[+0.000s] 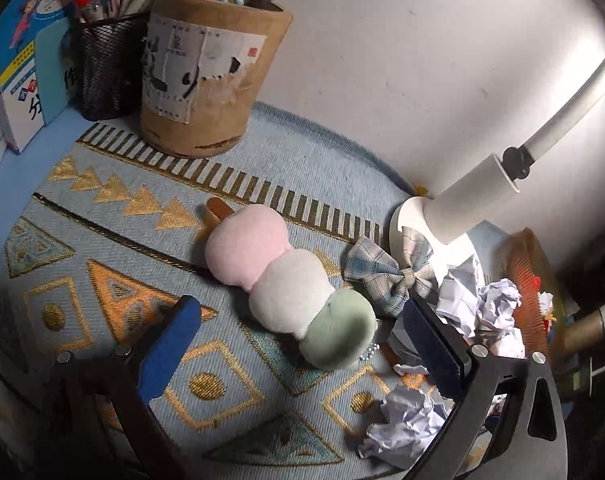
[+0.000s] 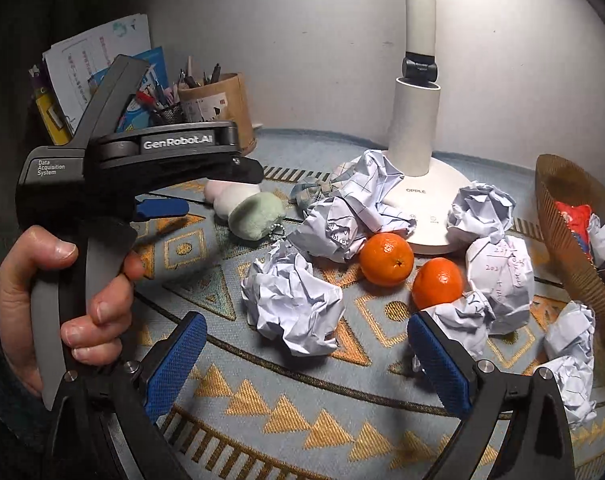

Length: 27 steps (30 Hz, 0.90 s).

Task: Organize objects
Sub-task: 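Grasp the second dango plush with the left tool while the right grasps a paper ball, then carry the plush and paper ball over the bowl and open both tools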

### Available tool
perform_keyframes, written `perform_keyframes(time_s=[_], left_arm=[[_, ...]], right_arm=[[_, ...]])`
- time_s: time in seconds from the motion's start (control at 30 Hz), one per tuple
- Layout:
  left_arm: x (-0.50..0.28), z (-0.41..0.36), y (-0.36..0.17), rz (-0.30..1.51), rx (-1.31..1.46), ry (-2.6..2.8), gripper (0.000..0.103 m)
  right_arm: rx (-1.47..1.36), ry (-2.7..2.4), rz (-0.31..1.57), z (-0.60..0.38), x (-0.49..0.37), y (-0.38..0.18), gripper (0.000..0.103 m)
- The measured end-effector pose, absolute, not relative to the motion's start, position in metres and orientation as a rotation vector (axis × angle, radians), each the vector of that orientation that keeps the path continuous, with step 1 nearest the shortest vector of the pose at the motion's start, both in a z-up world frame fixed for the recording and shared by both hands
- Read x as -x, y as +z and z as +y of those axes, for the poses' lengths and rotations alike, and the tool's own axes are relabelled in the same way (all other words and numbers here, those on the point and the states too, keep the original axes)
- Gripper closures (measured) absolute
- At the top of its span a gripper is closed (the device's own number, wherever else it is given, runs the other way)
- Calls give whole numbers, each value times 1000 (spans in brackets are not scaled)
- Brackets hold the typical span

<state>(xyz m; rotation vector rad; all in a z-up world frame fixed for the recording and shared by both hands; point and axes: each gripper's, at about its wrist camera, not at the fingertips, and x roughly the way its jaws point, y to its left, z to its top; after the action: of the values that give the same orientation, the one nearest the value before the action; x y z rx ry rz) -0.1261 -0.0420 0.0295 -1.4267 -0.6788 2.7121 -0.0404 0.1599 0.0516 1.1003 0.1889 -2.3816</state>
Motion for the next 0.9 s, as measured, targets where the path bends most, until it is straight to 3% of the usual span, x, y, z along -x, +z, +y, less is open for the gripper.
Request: perform_keyframes(time_s=[0.13,0.2,0.23,0.27,0.3,0.33,0.37,0.47,0.7,0.9], left_arm=[[139,-14,26,-443,1438,2808,2],[141,-7,21,-363,1457,2814,16],[141,-6,17,-348,1472,2800,32],[137,-5,18,-308,1436,2820,43],[136,-6,18,-292,1421,2800,42],[131,-7,18,-272,1387,2772,45],[124,-6,18,-225,1331,2742,47],[100,-4,19,-49,1290,2694,47],[60,-24,22,-93,1246,2540,48],[37,-7,14,-68,1252,2471,47]], right_arm=[[-1155,-2315,157,151,59,37,2],[-1155,-2303,159,149,63,34,2],[-1156,-2301,166,148,64,31,2],[-1160,-2300,168,147,66,29,9],[-1166,-2295,156,147,67,27,18],[-1178,-2275,147,147,67,25,47],[-1191,-2245,136,146,68,23,55],[-1181,-2217,14,155,64,26,55],[-1146,-2446,35,187,45,49,54],[-1253,-2331,26,185,57,29,49]])
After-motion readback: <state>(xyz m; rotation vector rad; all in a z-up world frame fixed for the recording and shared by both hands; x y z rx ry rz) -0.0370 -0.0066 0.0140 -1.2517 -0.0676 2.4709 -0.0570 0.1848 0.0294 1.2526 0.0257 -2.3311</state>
